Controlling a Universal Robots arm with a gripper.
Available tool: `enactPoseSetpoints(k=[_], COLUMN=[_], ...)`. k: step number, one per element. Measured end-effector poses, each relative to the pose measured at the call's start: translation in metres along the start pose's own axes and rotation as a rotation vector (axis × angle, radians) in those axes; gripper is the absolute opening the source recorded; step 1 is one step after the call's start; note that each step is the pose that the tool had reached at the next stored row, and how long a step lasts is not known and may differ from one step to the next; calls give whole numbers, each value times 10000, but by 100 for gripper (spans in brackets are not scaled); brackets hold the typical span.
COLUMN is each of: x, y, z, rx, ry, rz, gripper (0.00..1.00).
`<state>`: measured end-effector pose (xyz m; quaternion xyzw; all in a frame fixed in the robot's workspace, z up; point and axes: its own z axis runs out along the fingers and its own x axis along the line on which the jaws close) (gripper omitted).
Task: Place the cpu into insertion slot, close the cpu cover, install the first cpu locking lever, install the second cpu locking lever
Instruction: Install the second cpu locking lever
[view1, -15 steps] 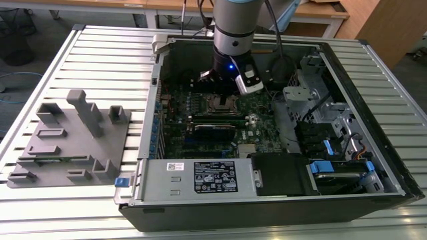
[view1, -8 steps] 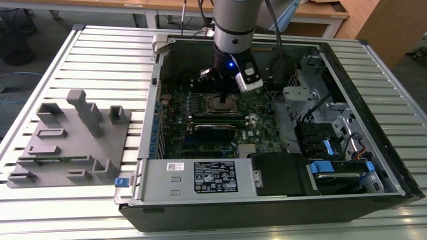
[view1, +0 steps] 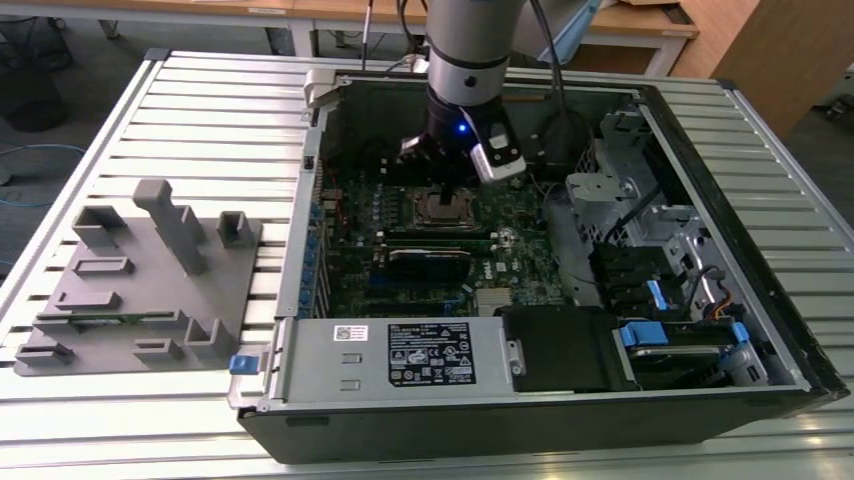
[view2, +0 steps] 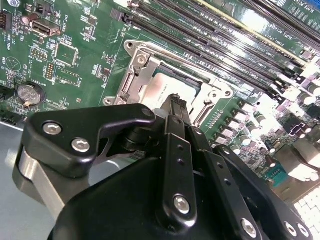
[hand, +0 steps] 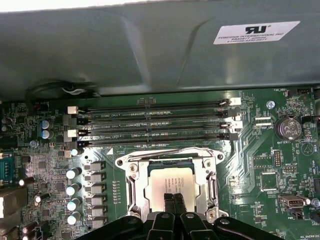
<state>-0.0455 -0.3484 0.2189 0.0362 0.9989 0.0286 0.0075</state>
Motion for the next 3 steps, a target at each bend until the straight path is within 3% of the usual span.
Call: enactPoseSetpoints(k=[3], x=[1], y=[12], z=[1], rx=[0], ry=[0], rz=[0], gripper=[11])
